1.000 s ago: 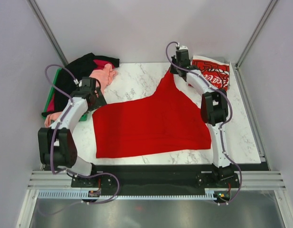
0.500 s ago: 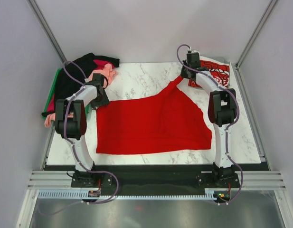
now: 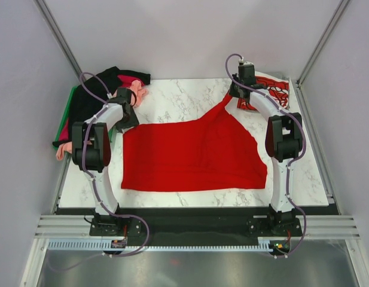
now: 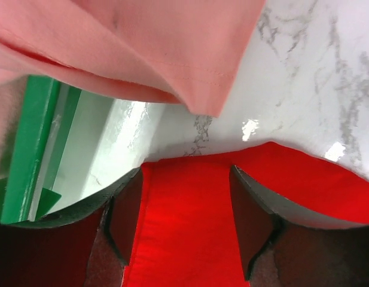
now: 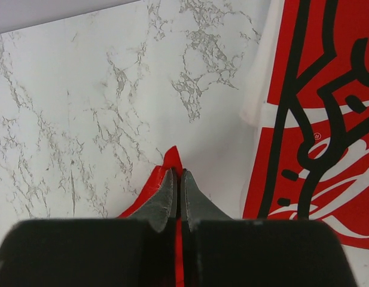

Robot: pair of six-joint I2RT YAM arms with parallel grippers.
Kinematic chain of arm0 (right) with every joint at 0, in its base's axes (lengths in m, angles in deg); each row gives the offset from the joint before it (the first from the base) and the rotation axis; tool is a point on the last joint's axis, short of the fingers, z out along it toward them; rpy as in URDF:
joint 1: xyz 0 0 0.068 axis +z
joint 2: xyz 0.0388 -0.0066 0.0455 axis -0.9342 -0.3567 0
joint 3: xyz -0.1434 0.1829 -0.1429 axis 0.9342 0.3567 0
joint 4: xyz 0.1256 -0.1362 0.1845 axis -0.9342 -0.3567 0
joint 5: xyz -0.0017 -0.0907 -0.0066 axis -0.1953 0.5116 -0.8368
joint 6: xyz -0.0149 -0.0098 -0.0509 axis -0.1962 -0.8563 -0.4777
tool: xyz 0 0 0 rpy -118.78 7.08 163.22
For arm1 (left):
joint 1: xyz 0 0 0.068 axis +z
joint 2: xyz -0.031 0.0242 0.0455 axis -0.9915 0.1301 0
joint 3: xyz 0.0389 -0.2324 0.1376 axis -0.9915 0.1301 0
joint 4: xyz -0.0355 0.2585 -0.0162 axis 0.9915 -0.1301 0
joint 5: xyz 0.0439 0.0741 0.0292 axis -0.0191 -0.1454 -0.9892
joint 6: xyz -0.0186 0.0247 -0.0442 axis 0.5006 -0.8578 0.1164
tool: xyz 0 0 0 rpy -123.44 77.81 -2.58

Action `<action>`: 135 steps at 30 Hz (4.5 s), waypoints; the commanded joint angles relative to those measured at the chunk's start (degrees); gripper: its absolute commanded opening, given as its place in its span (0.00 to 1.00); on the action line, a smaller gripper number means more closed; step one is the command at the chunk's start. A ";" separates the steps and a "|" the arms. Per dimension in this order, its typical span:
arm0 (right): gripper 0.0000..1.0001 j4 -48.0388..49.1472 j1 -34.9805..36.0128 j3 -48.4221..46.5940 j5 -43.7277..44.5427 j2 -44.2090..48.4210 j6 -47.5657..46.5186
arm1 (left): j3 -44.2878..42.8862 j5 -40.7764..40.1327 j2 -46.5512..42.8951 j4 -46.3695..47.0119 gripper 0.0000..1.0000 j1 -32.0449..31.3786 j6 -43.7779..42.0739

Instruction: Fold and stack the t-shirts

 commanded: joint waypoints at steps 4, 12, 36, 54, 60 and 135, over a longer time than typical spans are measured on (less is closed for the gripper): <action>0.00 2.32 -0.15 0.16 -1.93 3.24 1.19 | -1.23 4.07 -2.96 4.22 0.70 0.82 -1.28; 0.00 2.32 -0.07 1.30 -1.75 3.85 1.10 | 0.26 10.85 3.55 4.57 0.65 1.09 -1.72; 0.00 8.56 3.97 22.19 -12.66 22.12 -3.56 | 9.82 11.47 -15.42 3.69 0.02 0.74 -0.76; 0.00 11.20 10.39 64.05 -3.43 61.41 3.65 | 23.03 8.30 -24.67 7.12 0.02 0.56 1.80; 0.00 9.09 10.30 70.29 -1.14 67.82 5.32 | 23.55 7.77 -25.01 7.56 0.02 0.56 1.09; 0.95 17.87 11.36 82.86 -4.30 60.29 20.61 | 16.09 -14.83 -18.17 -2.02 0.66 -18.52 0.57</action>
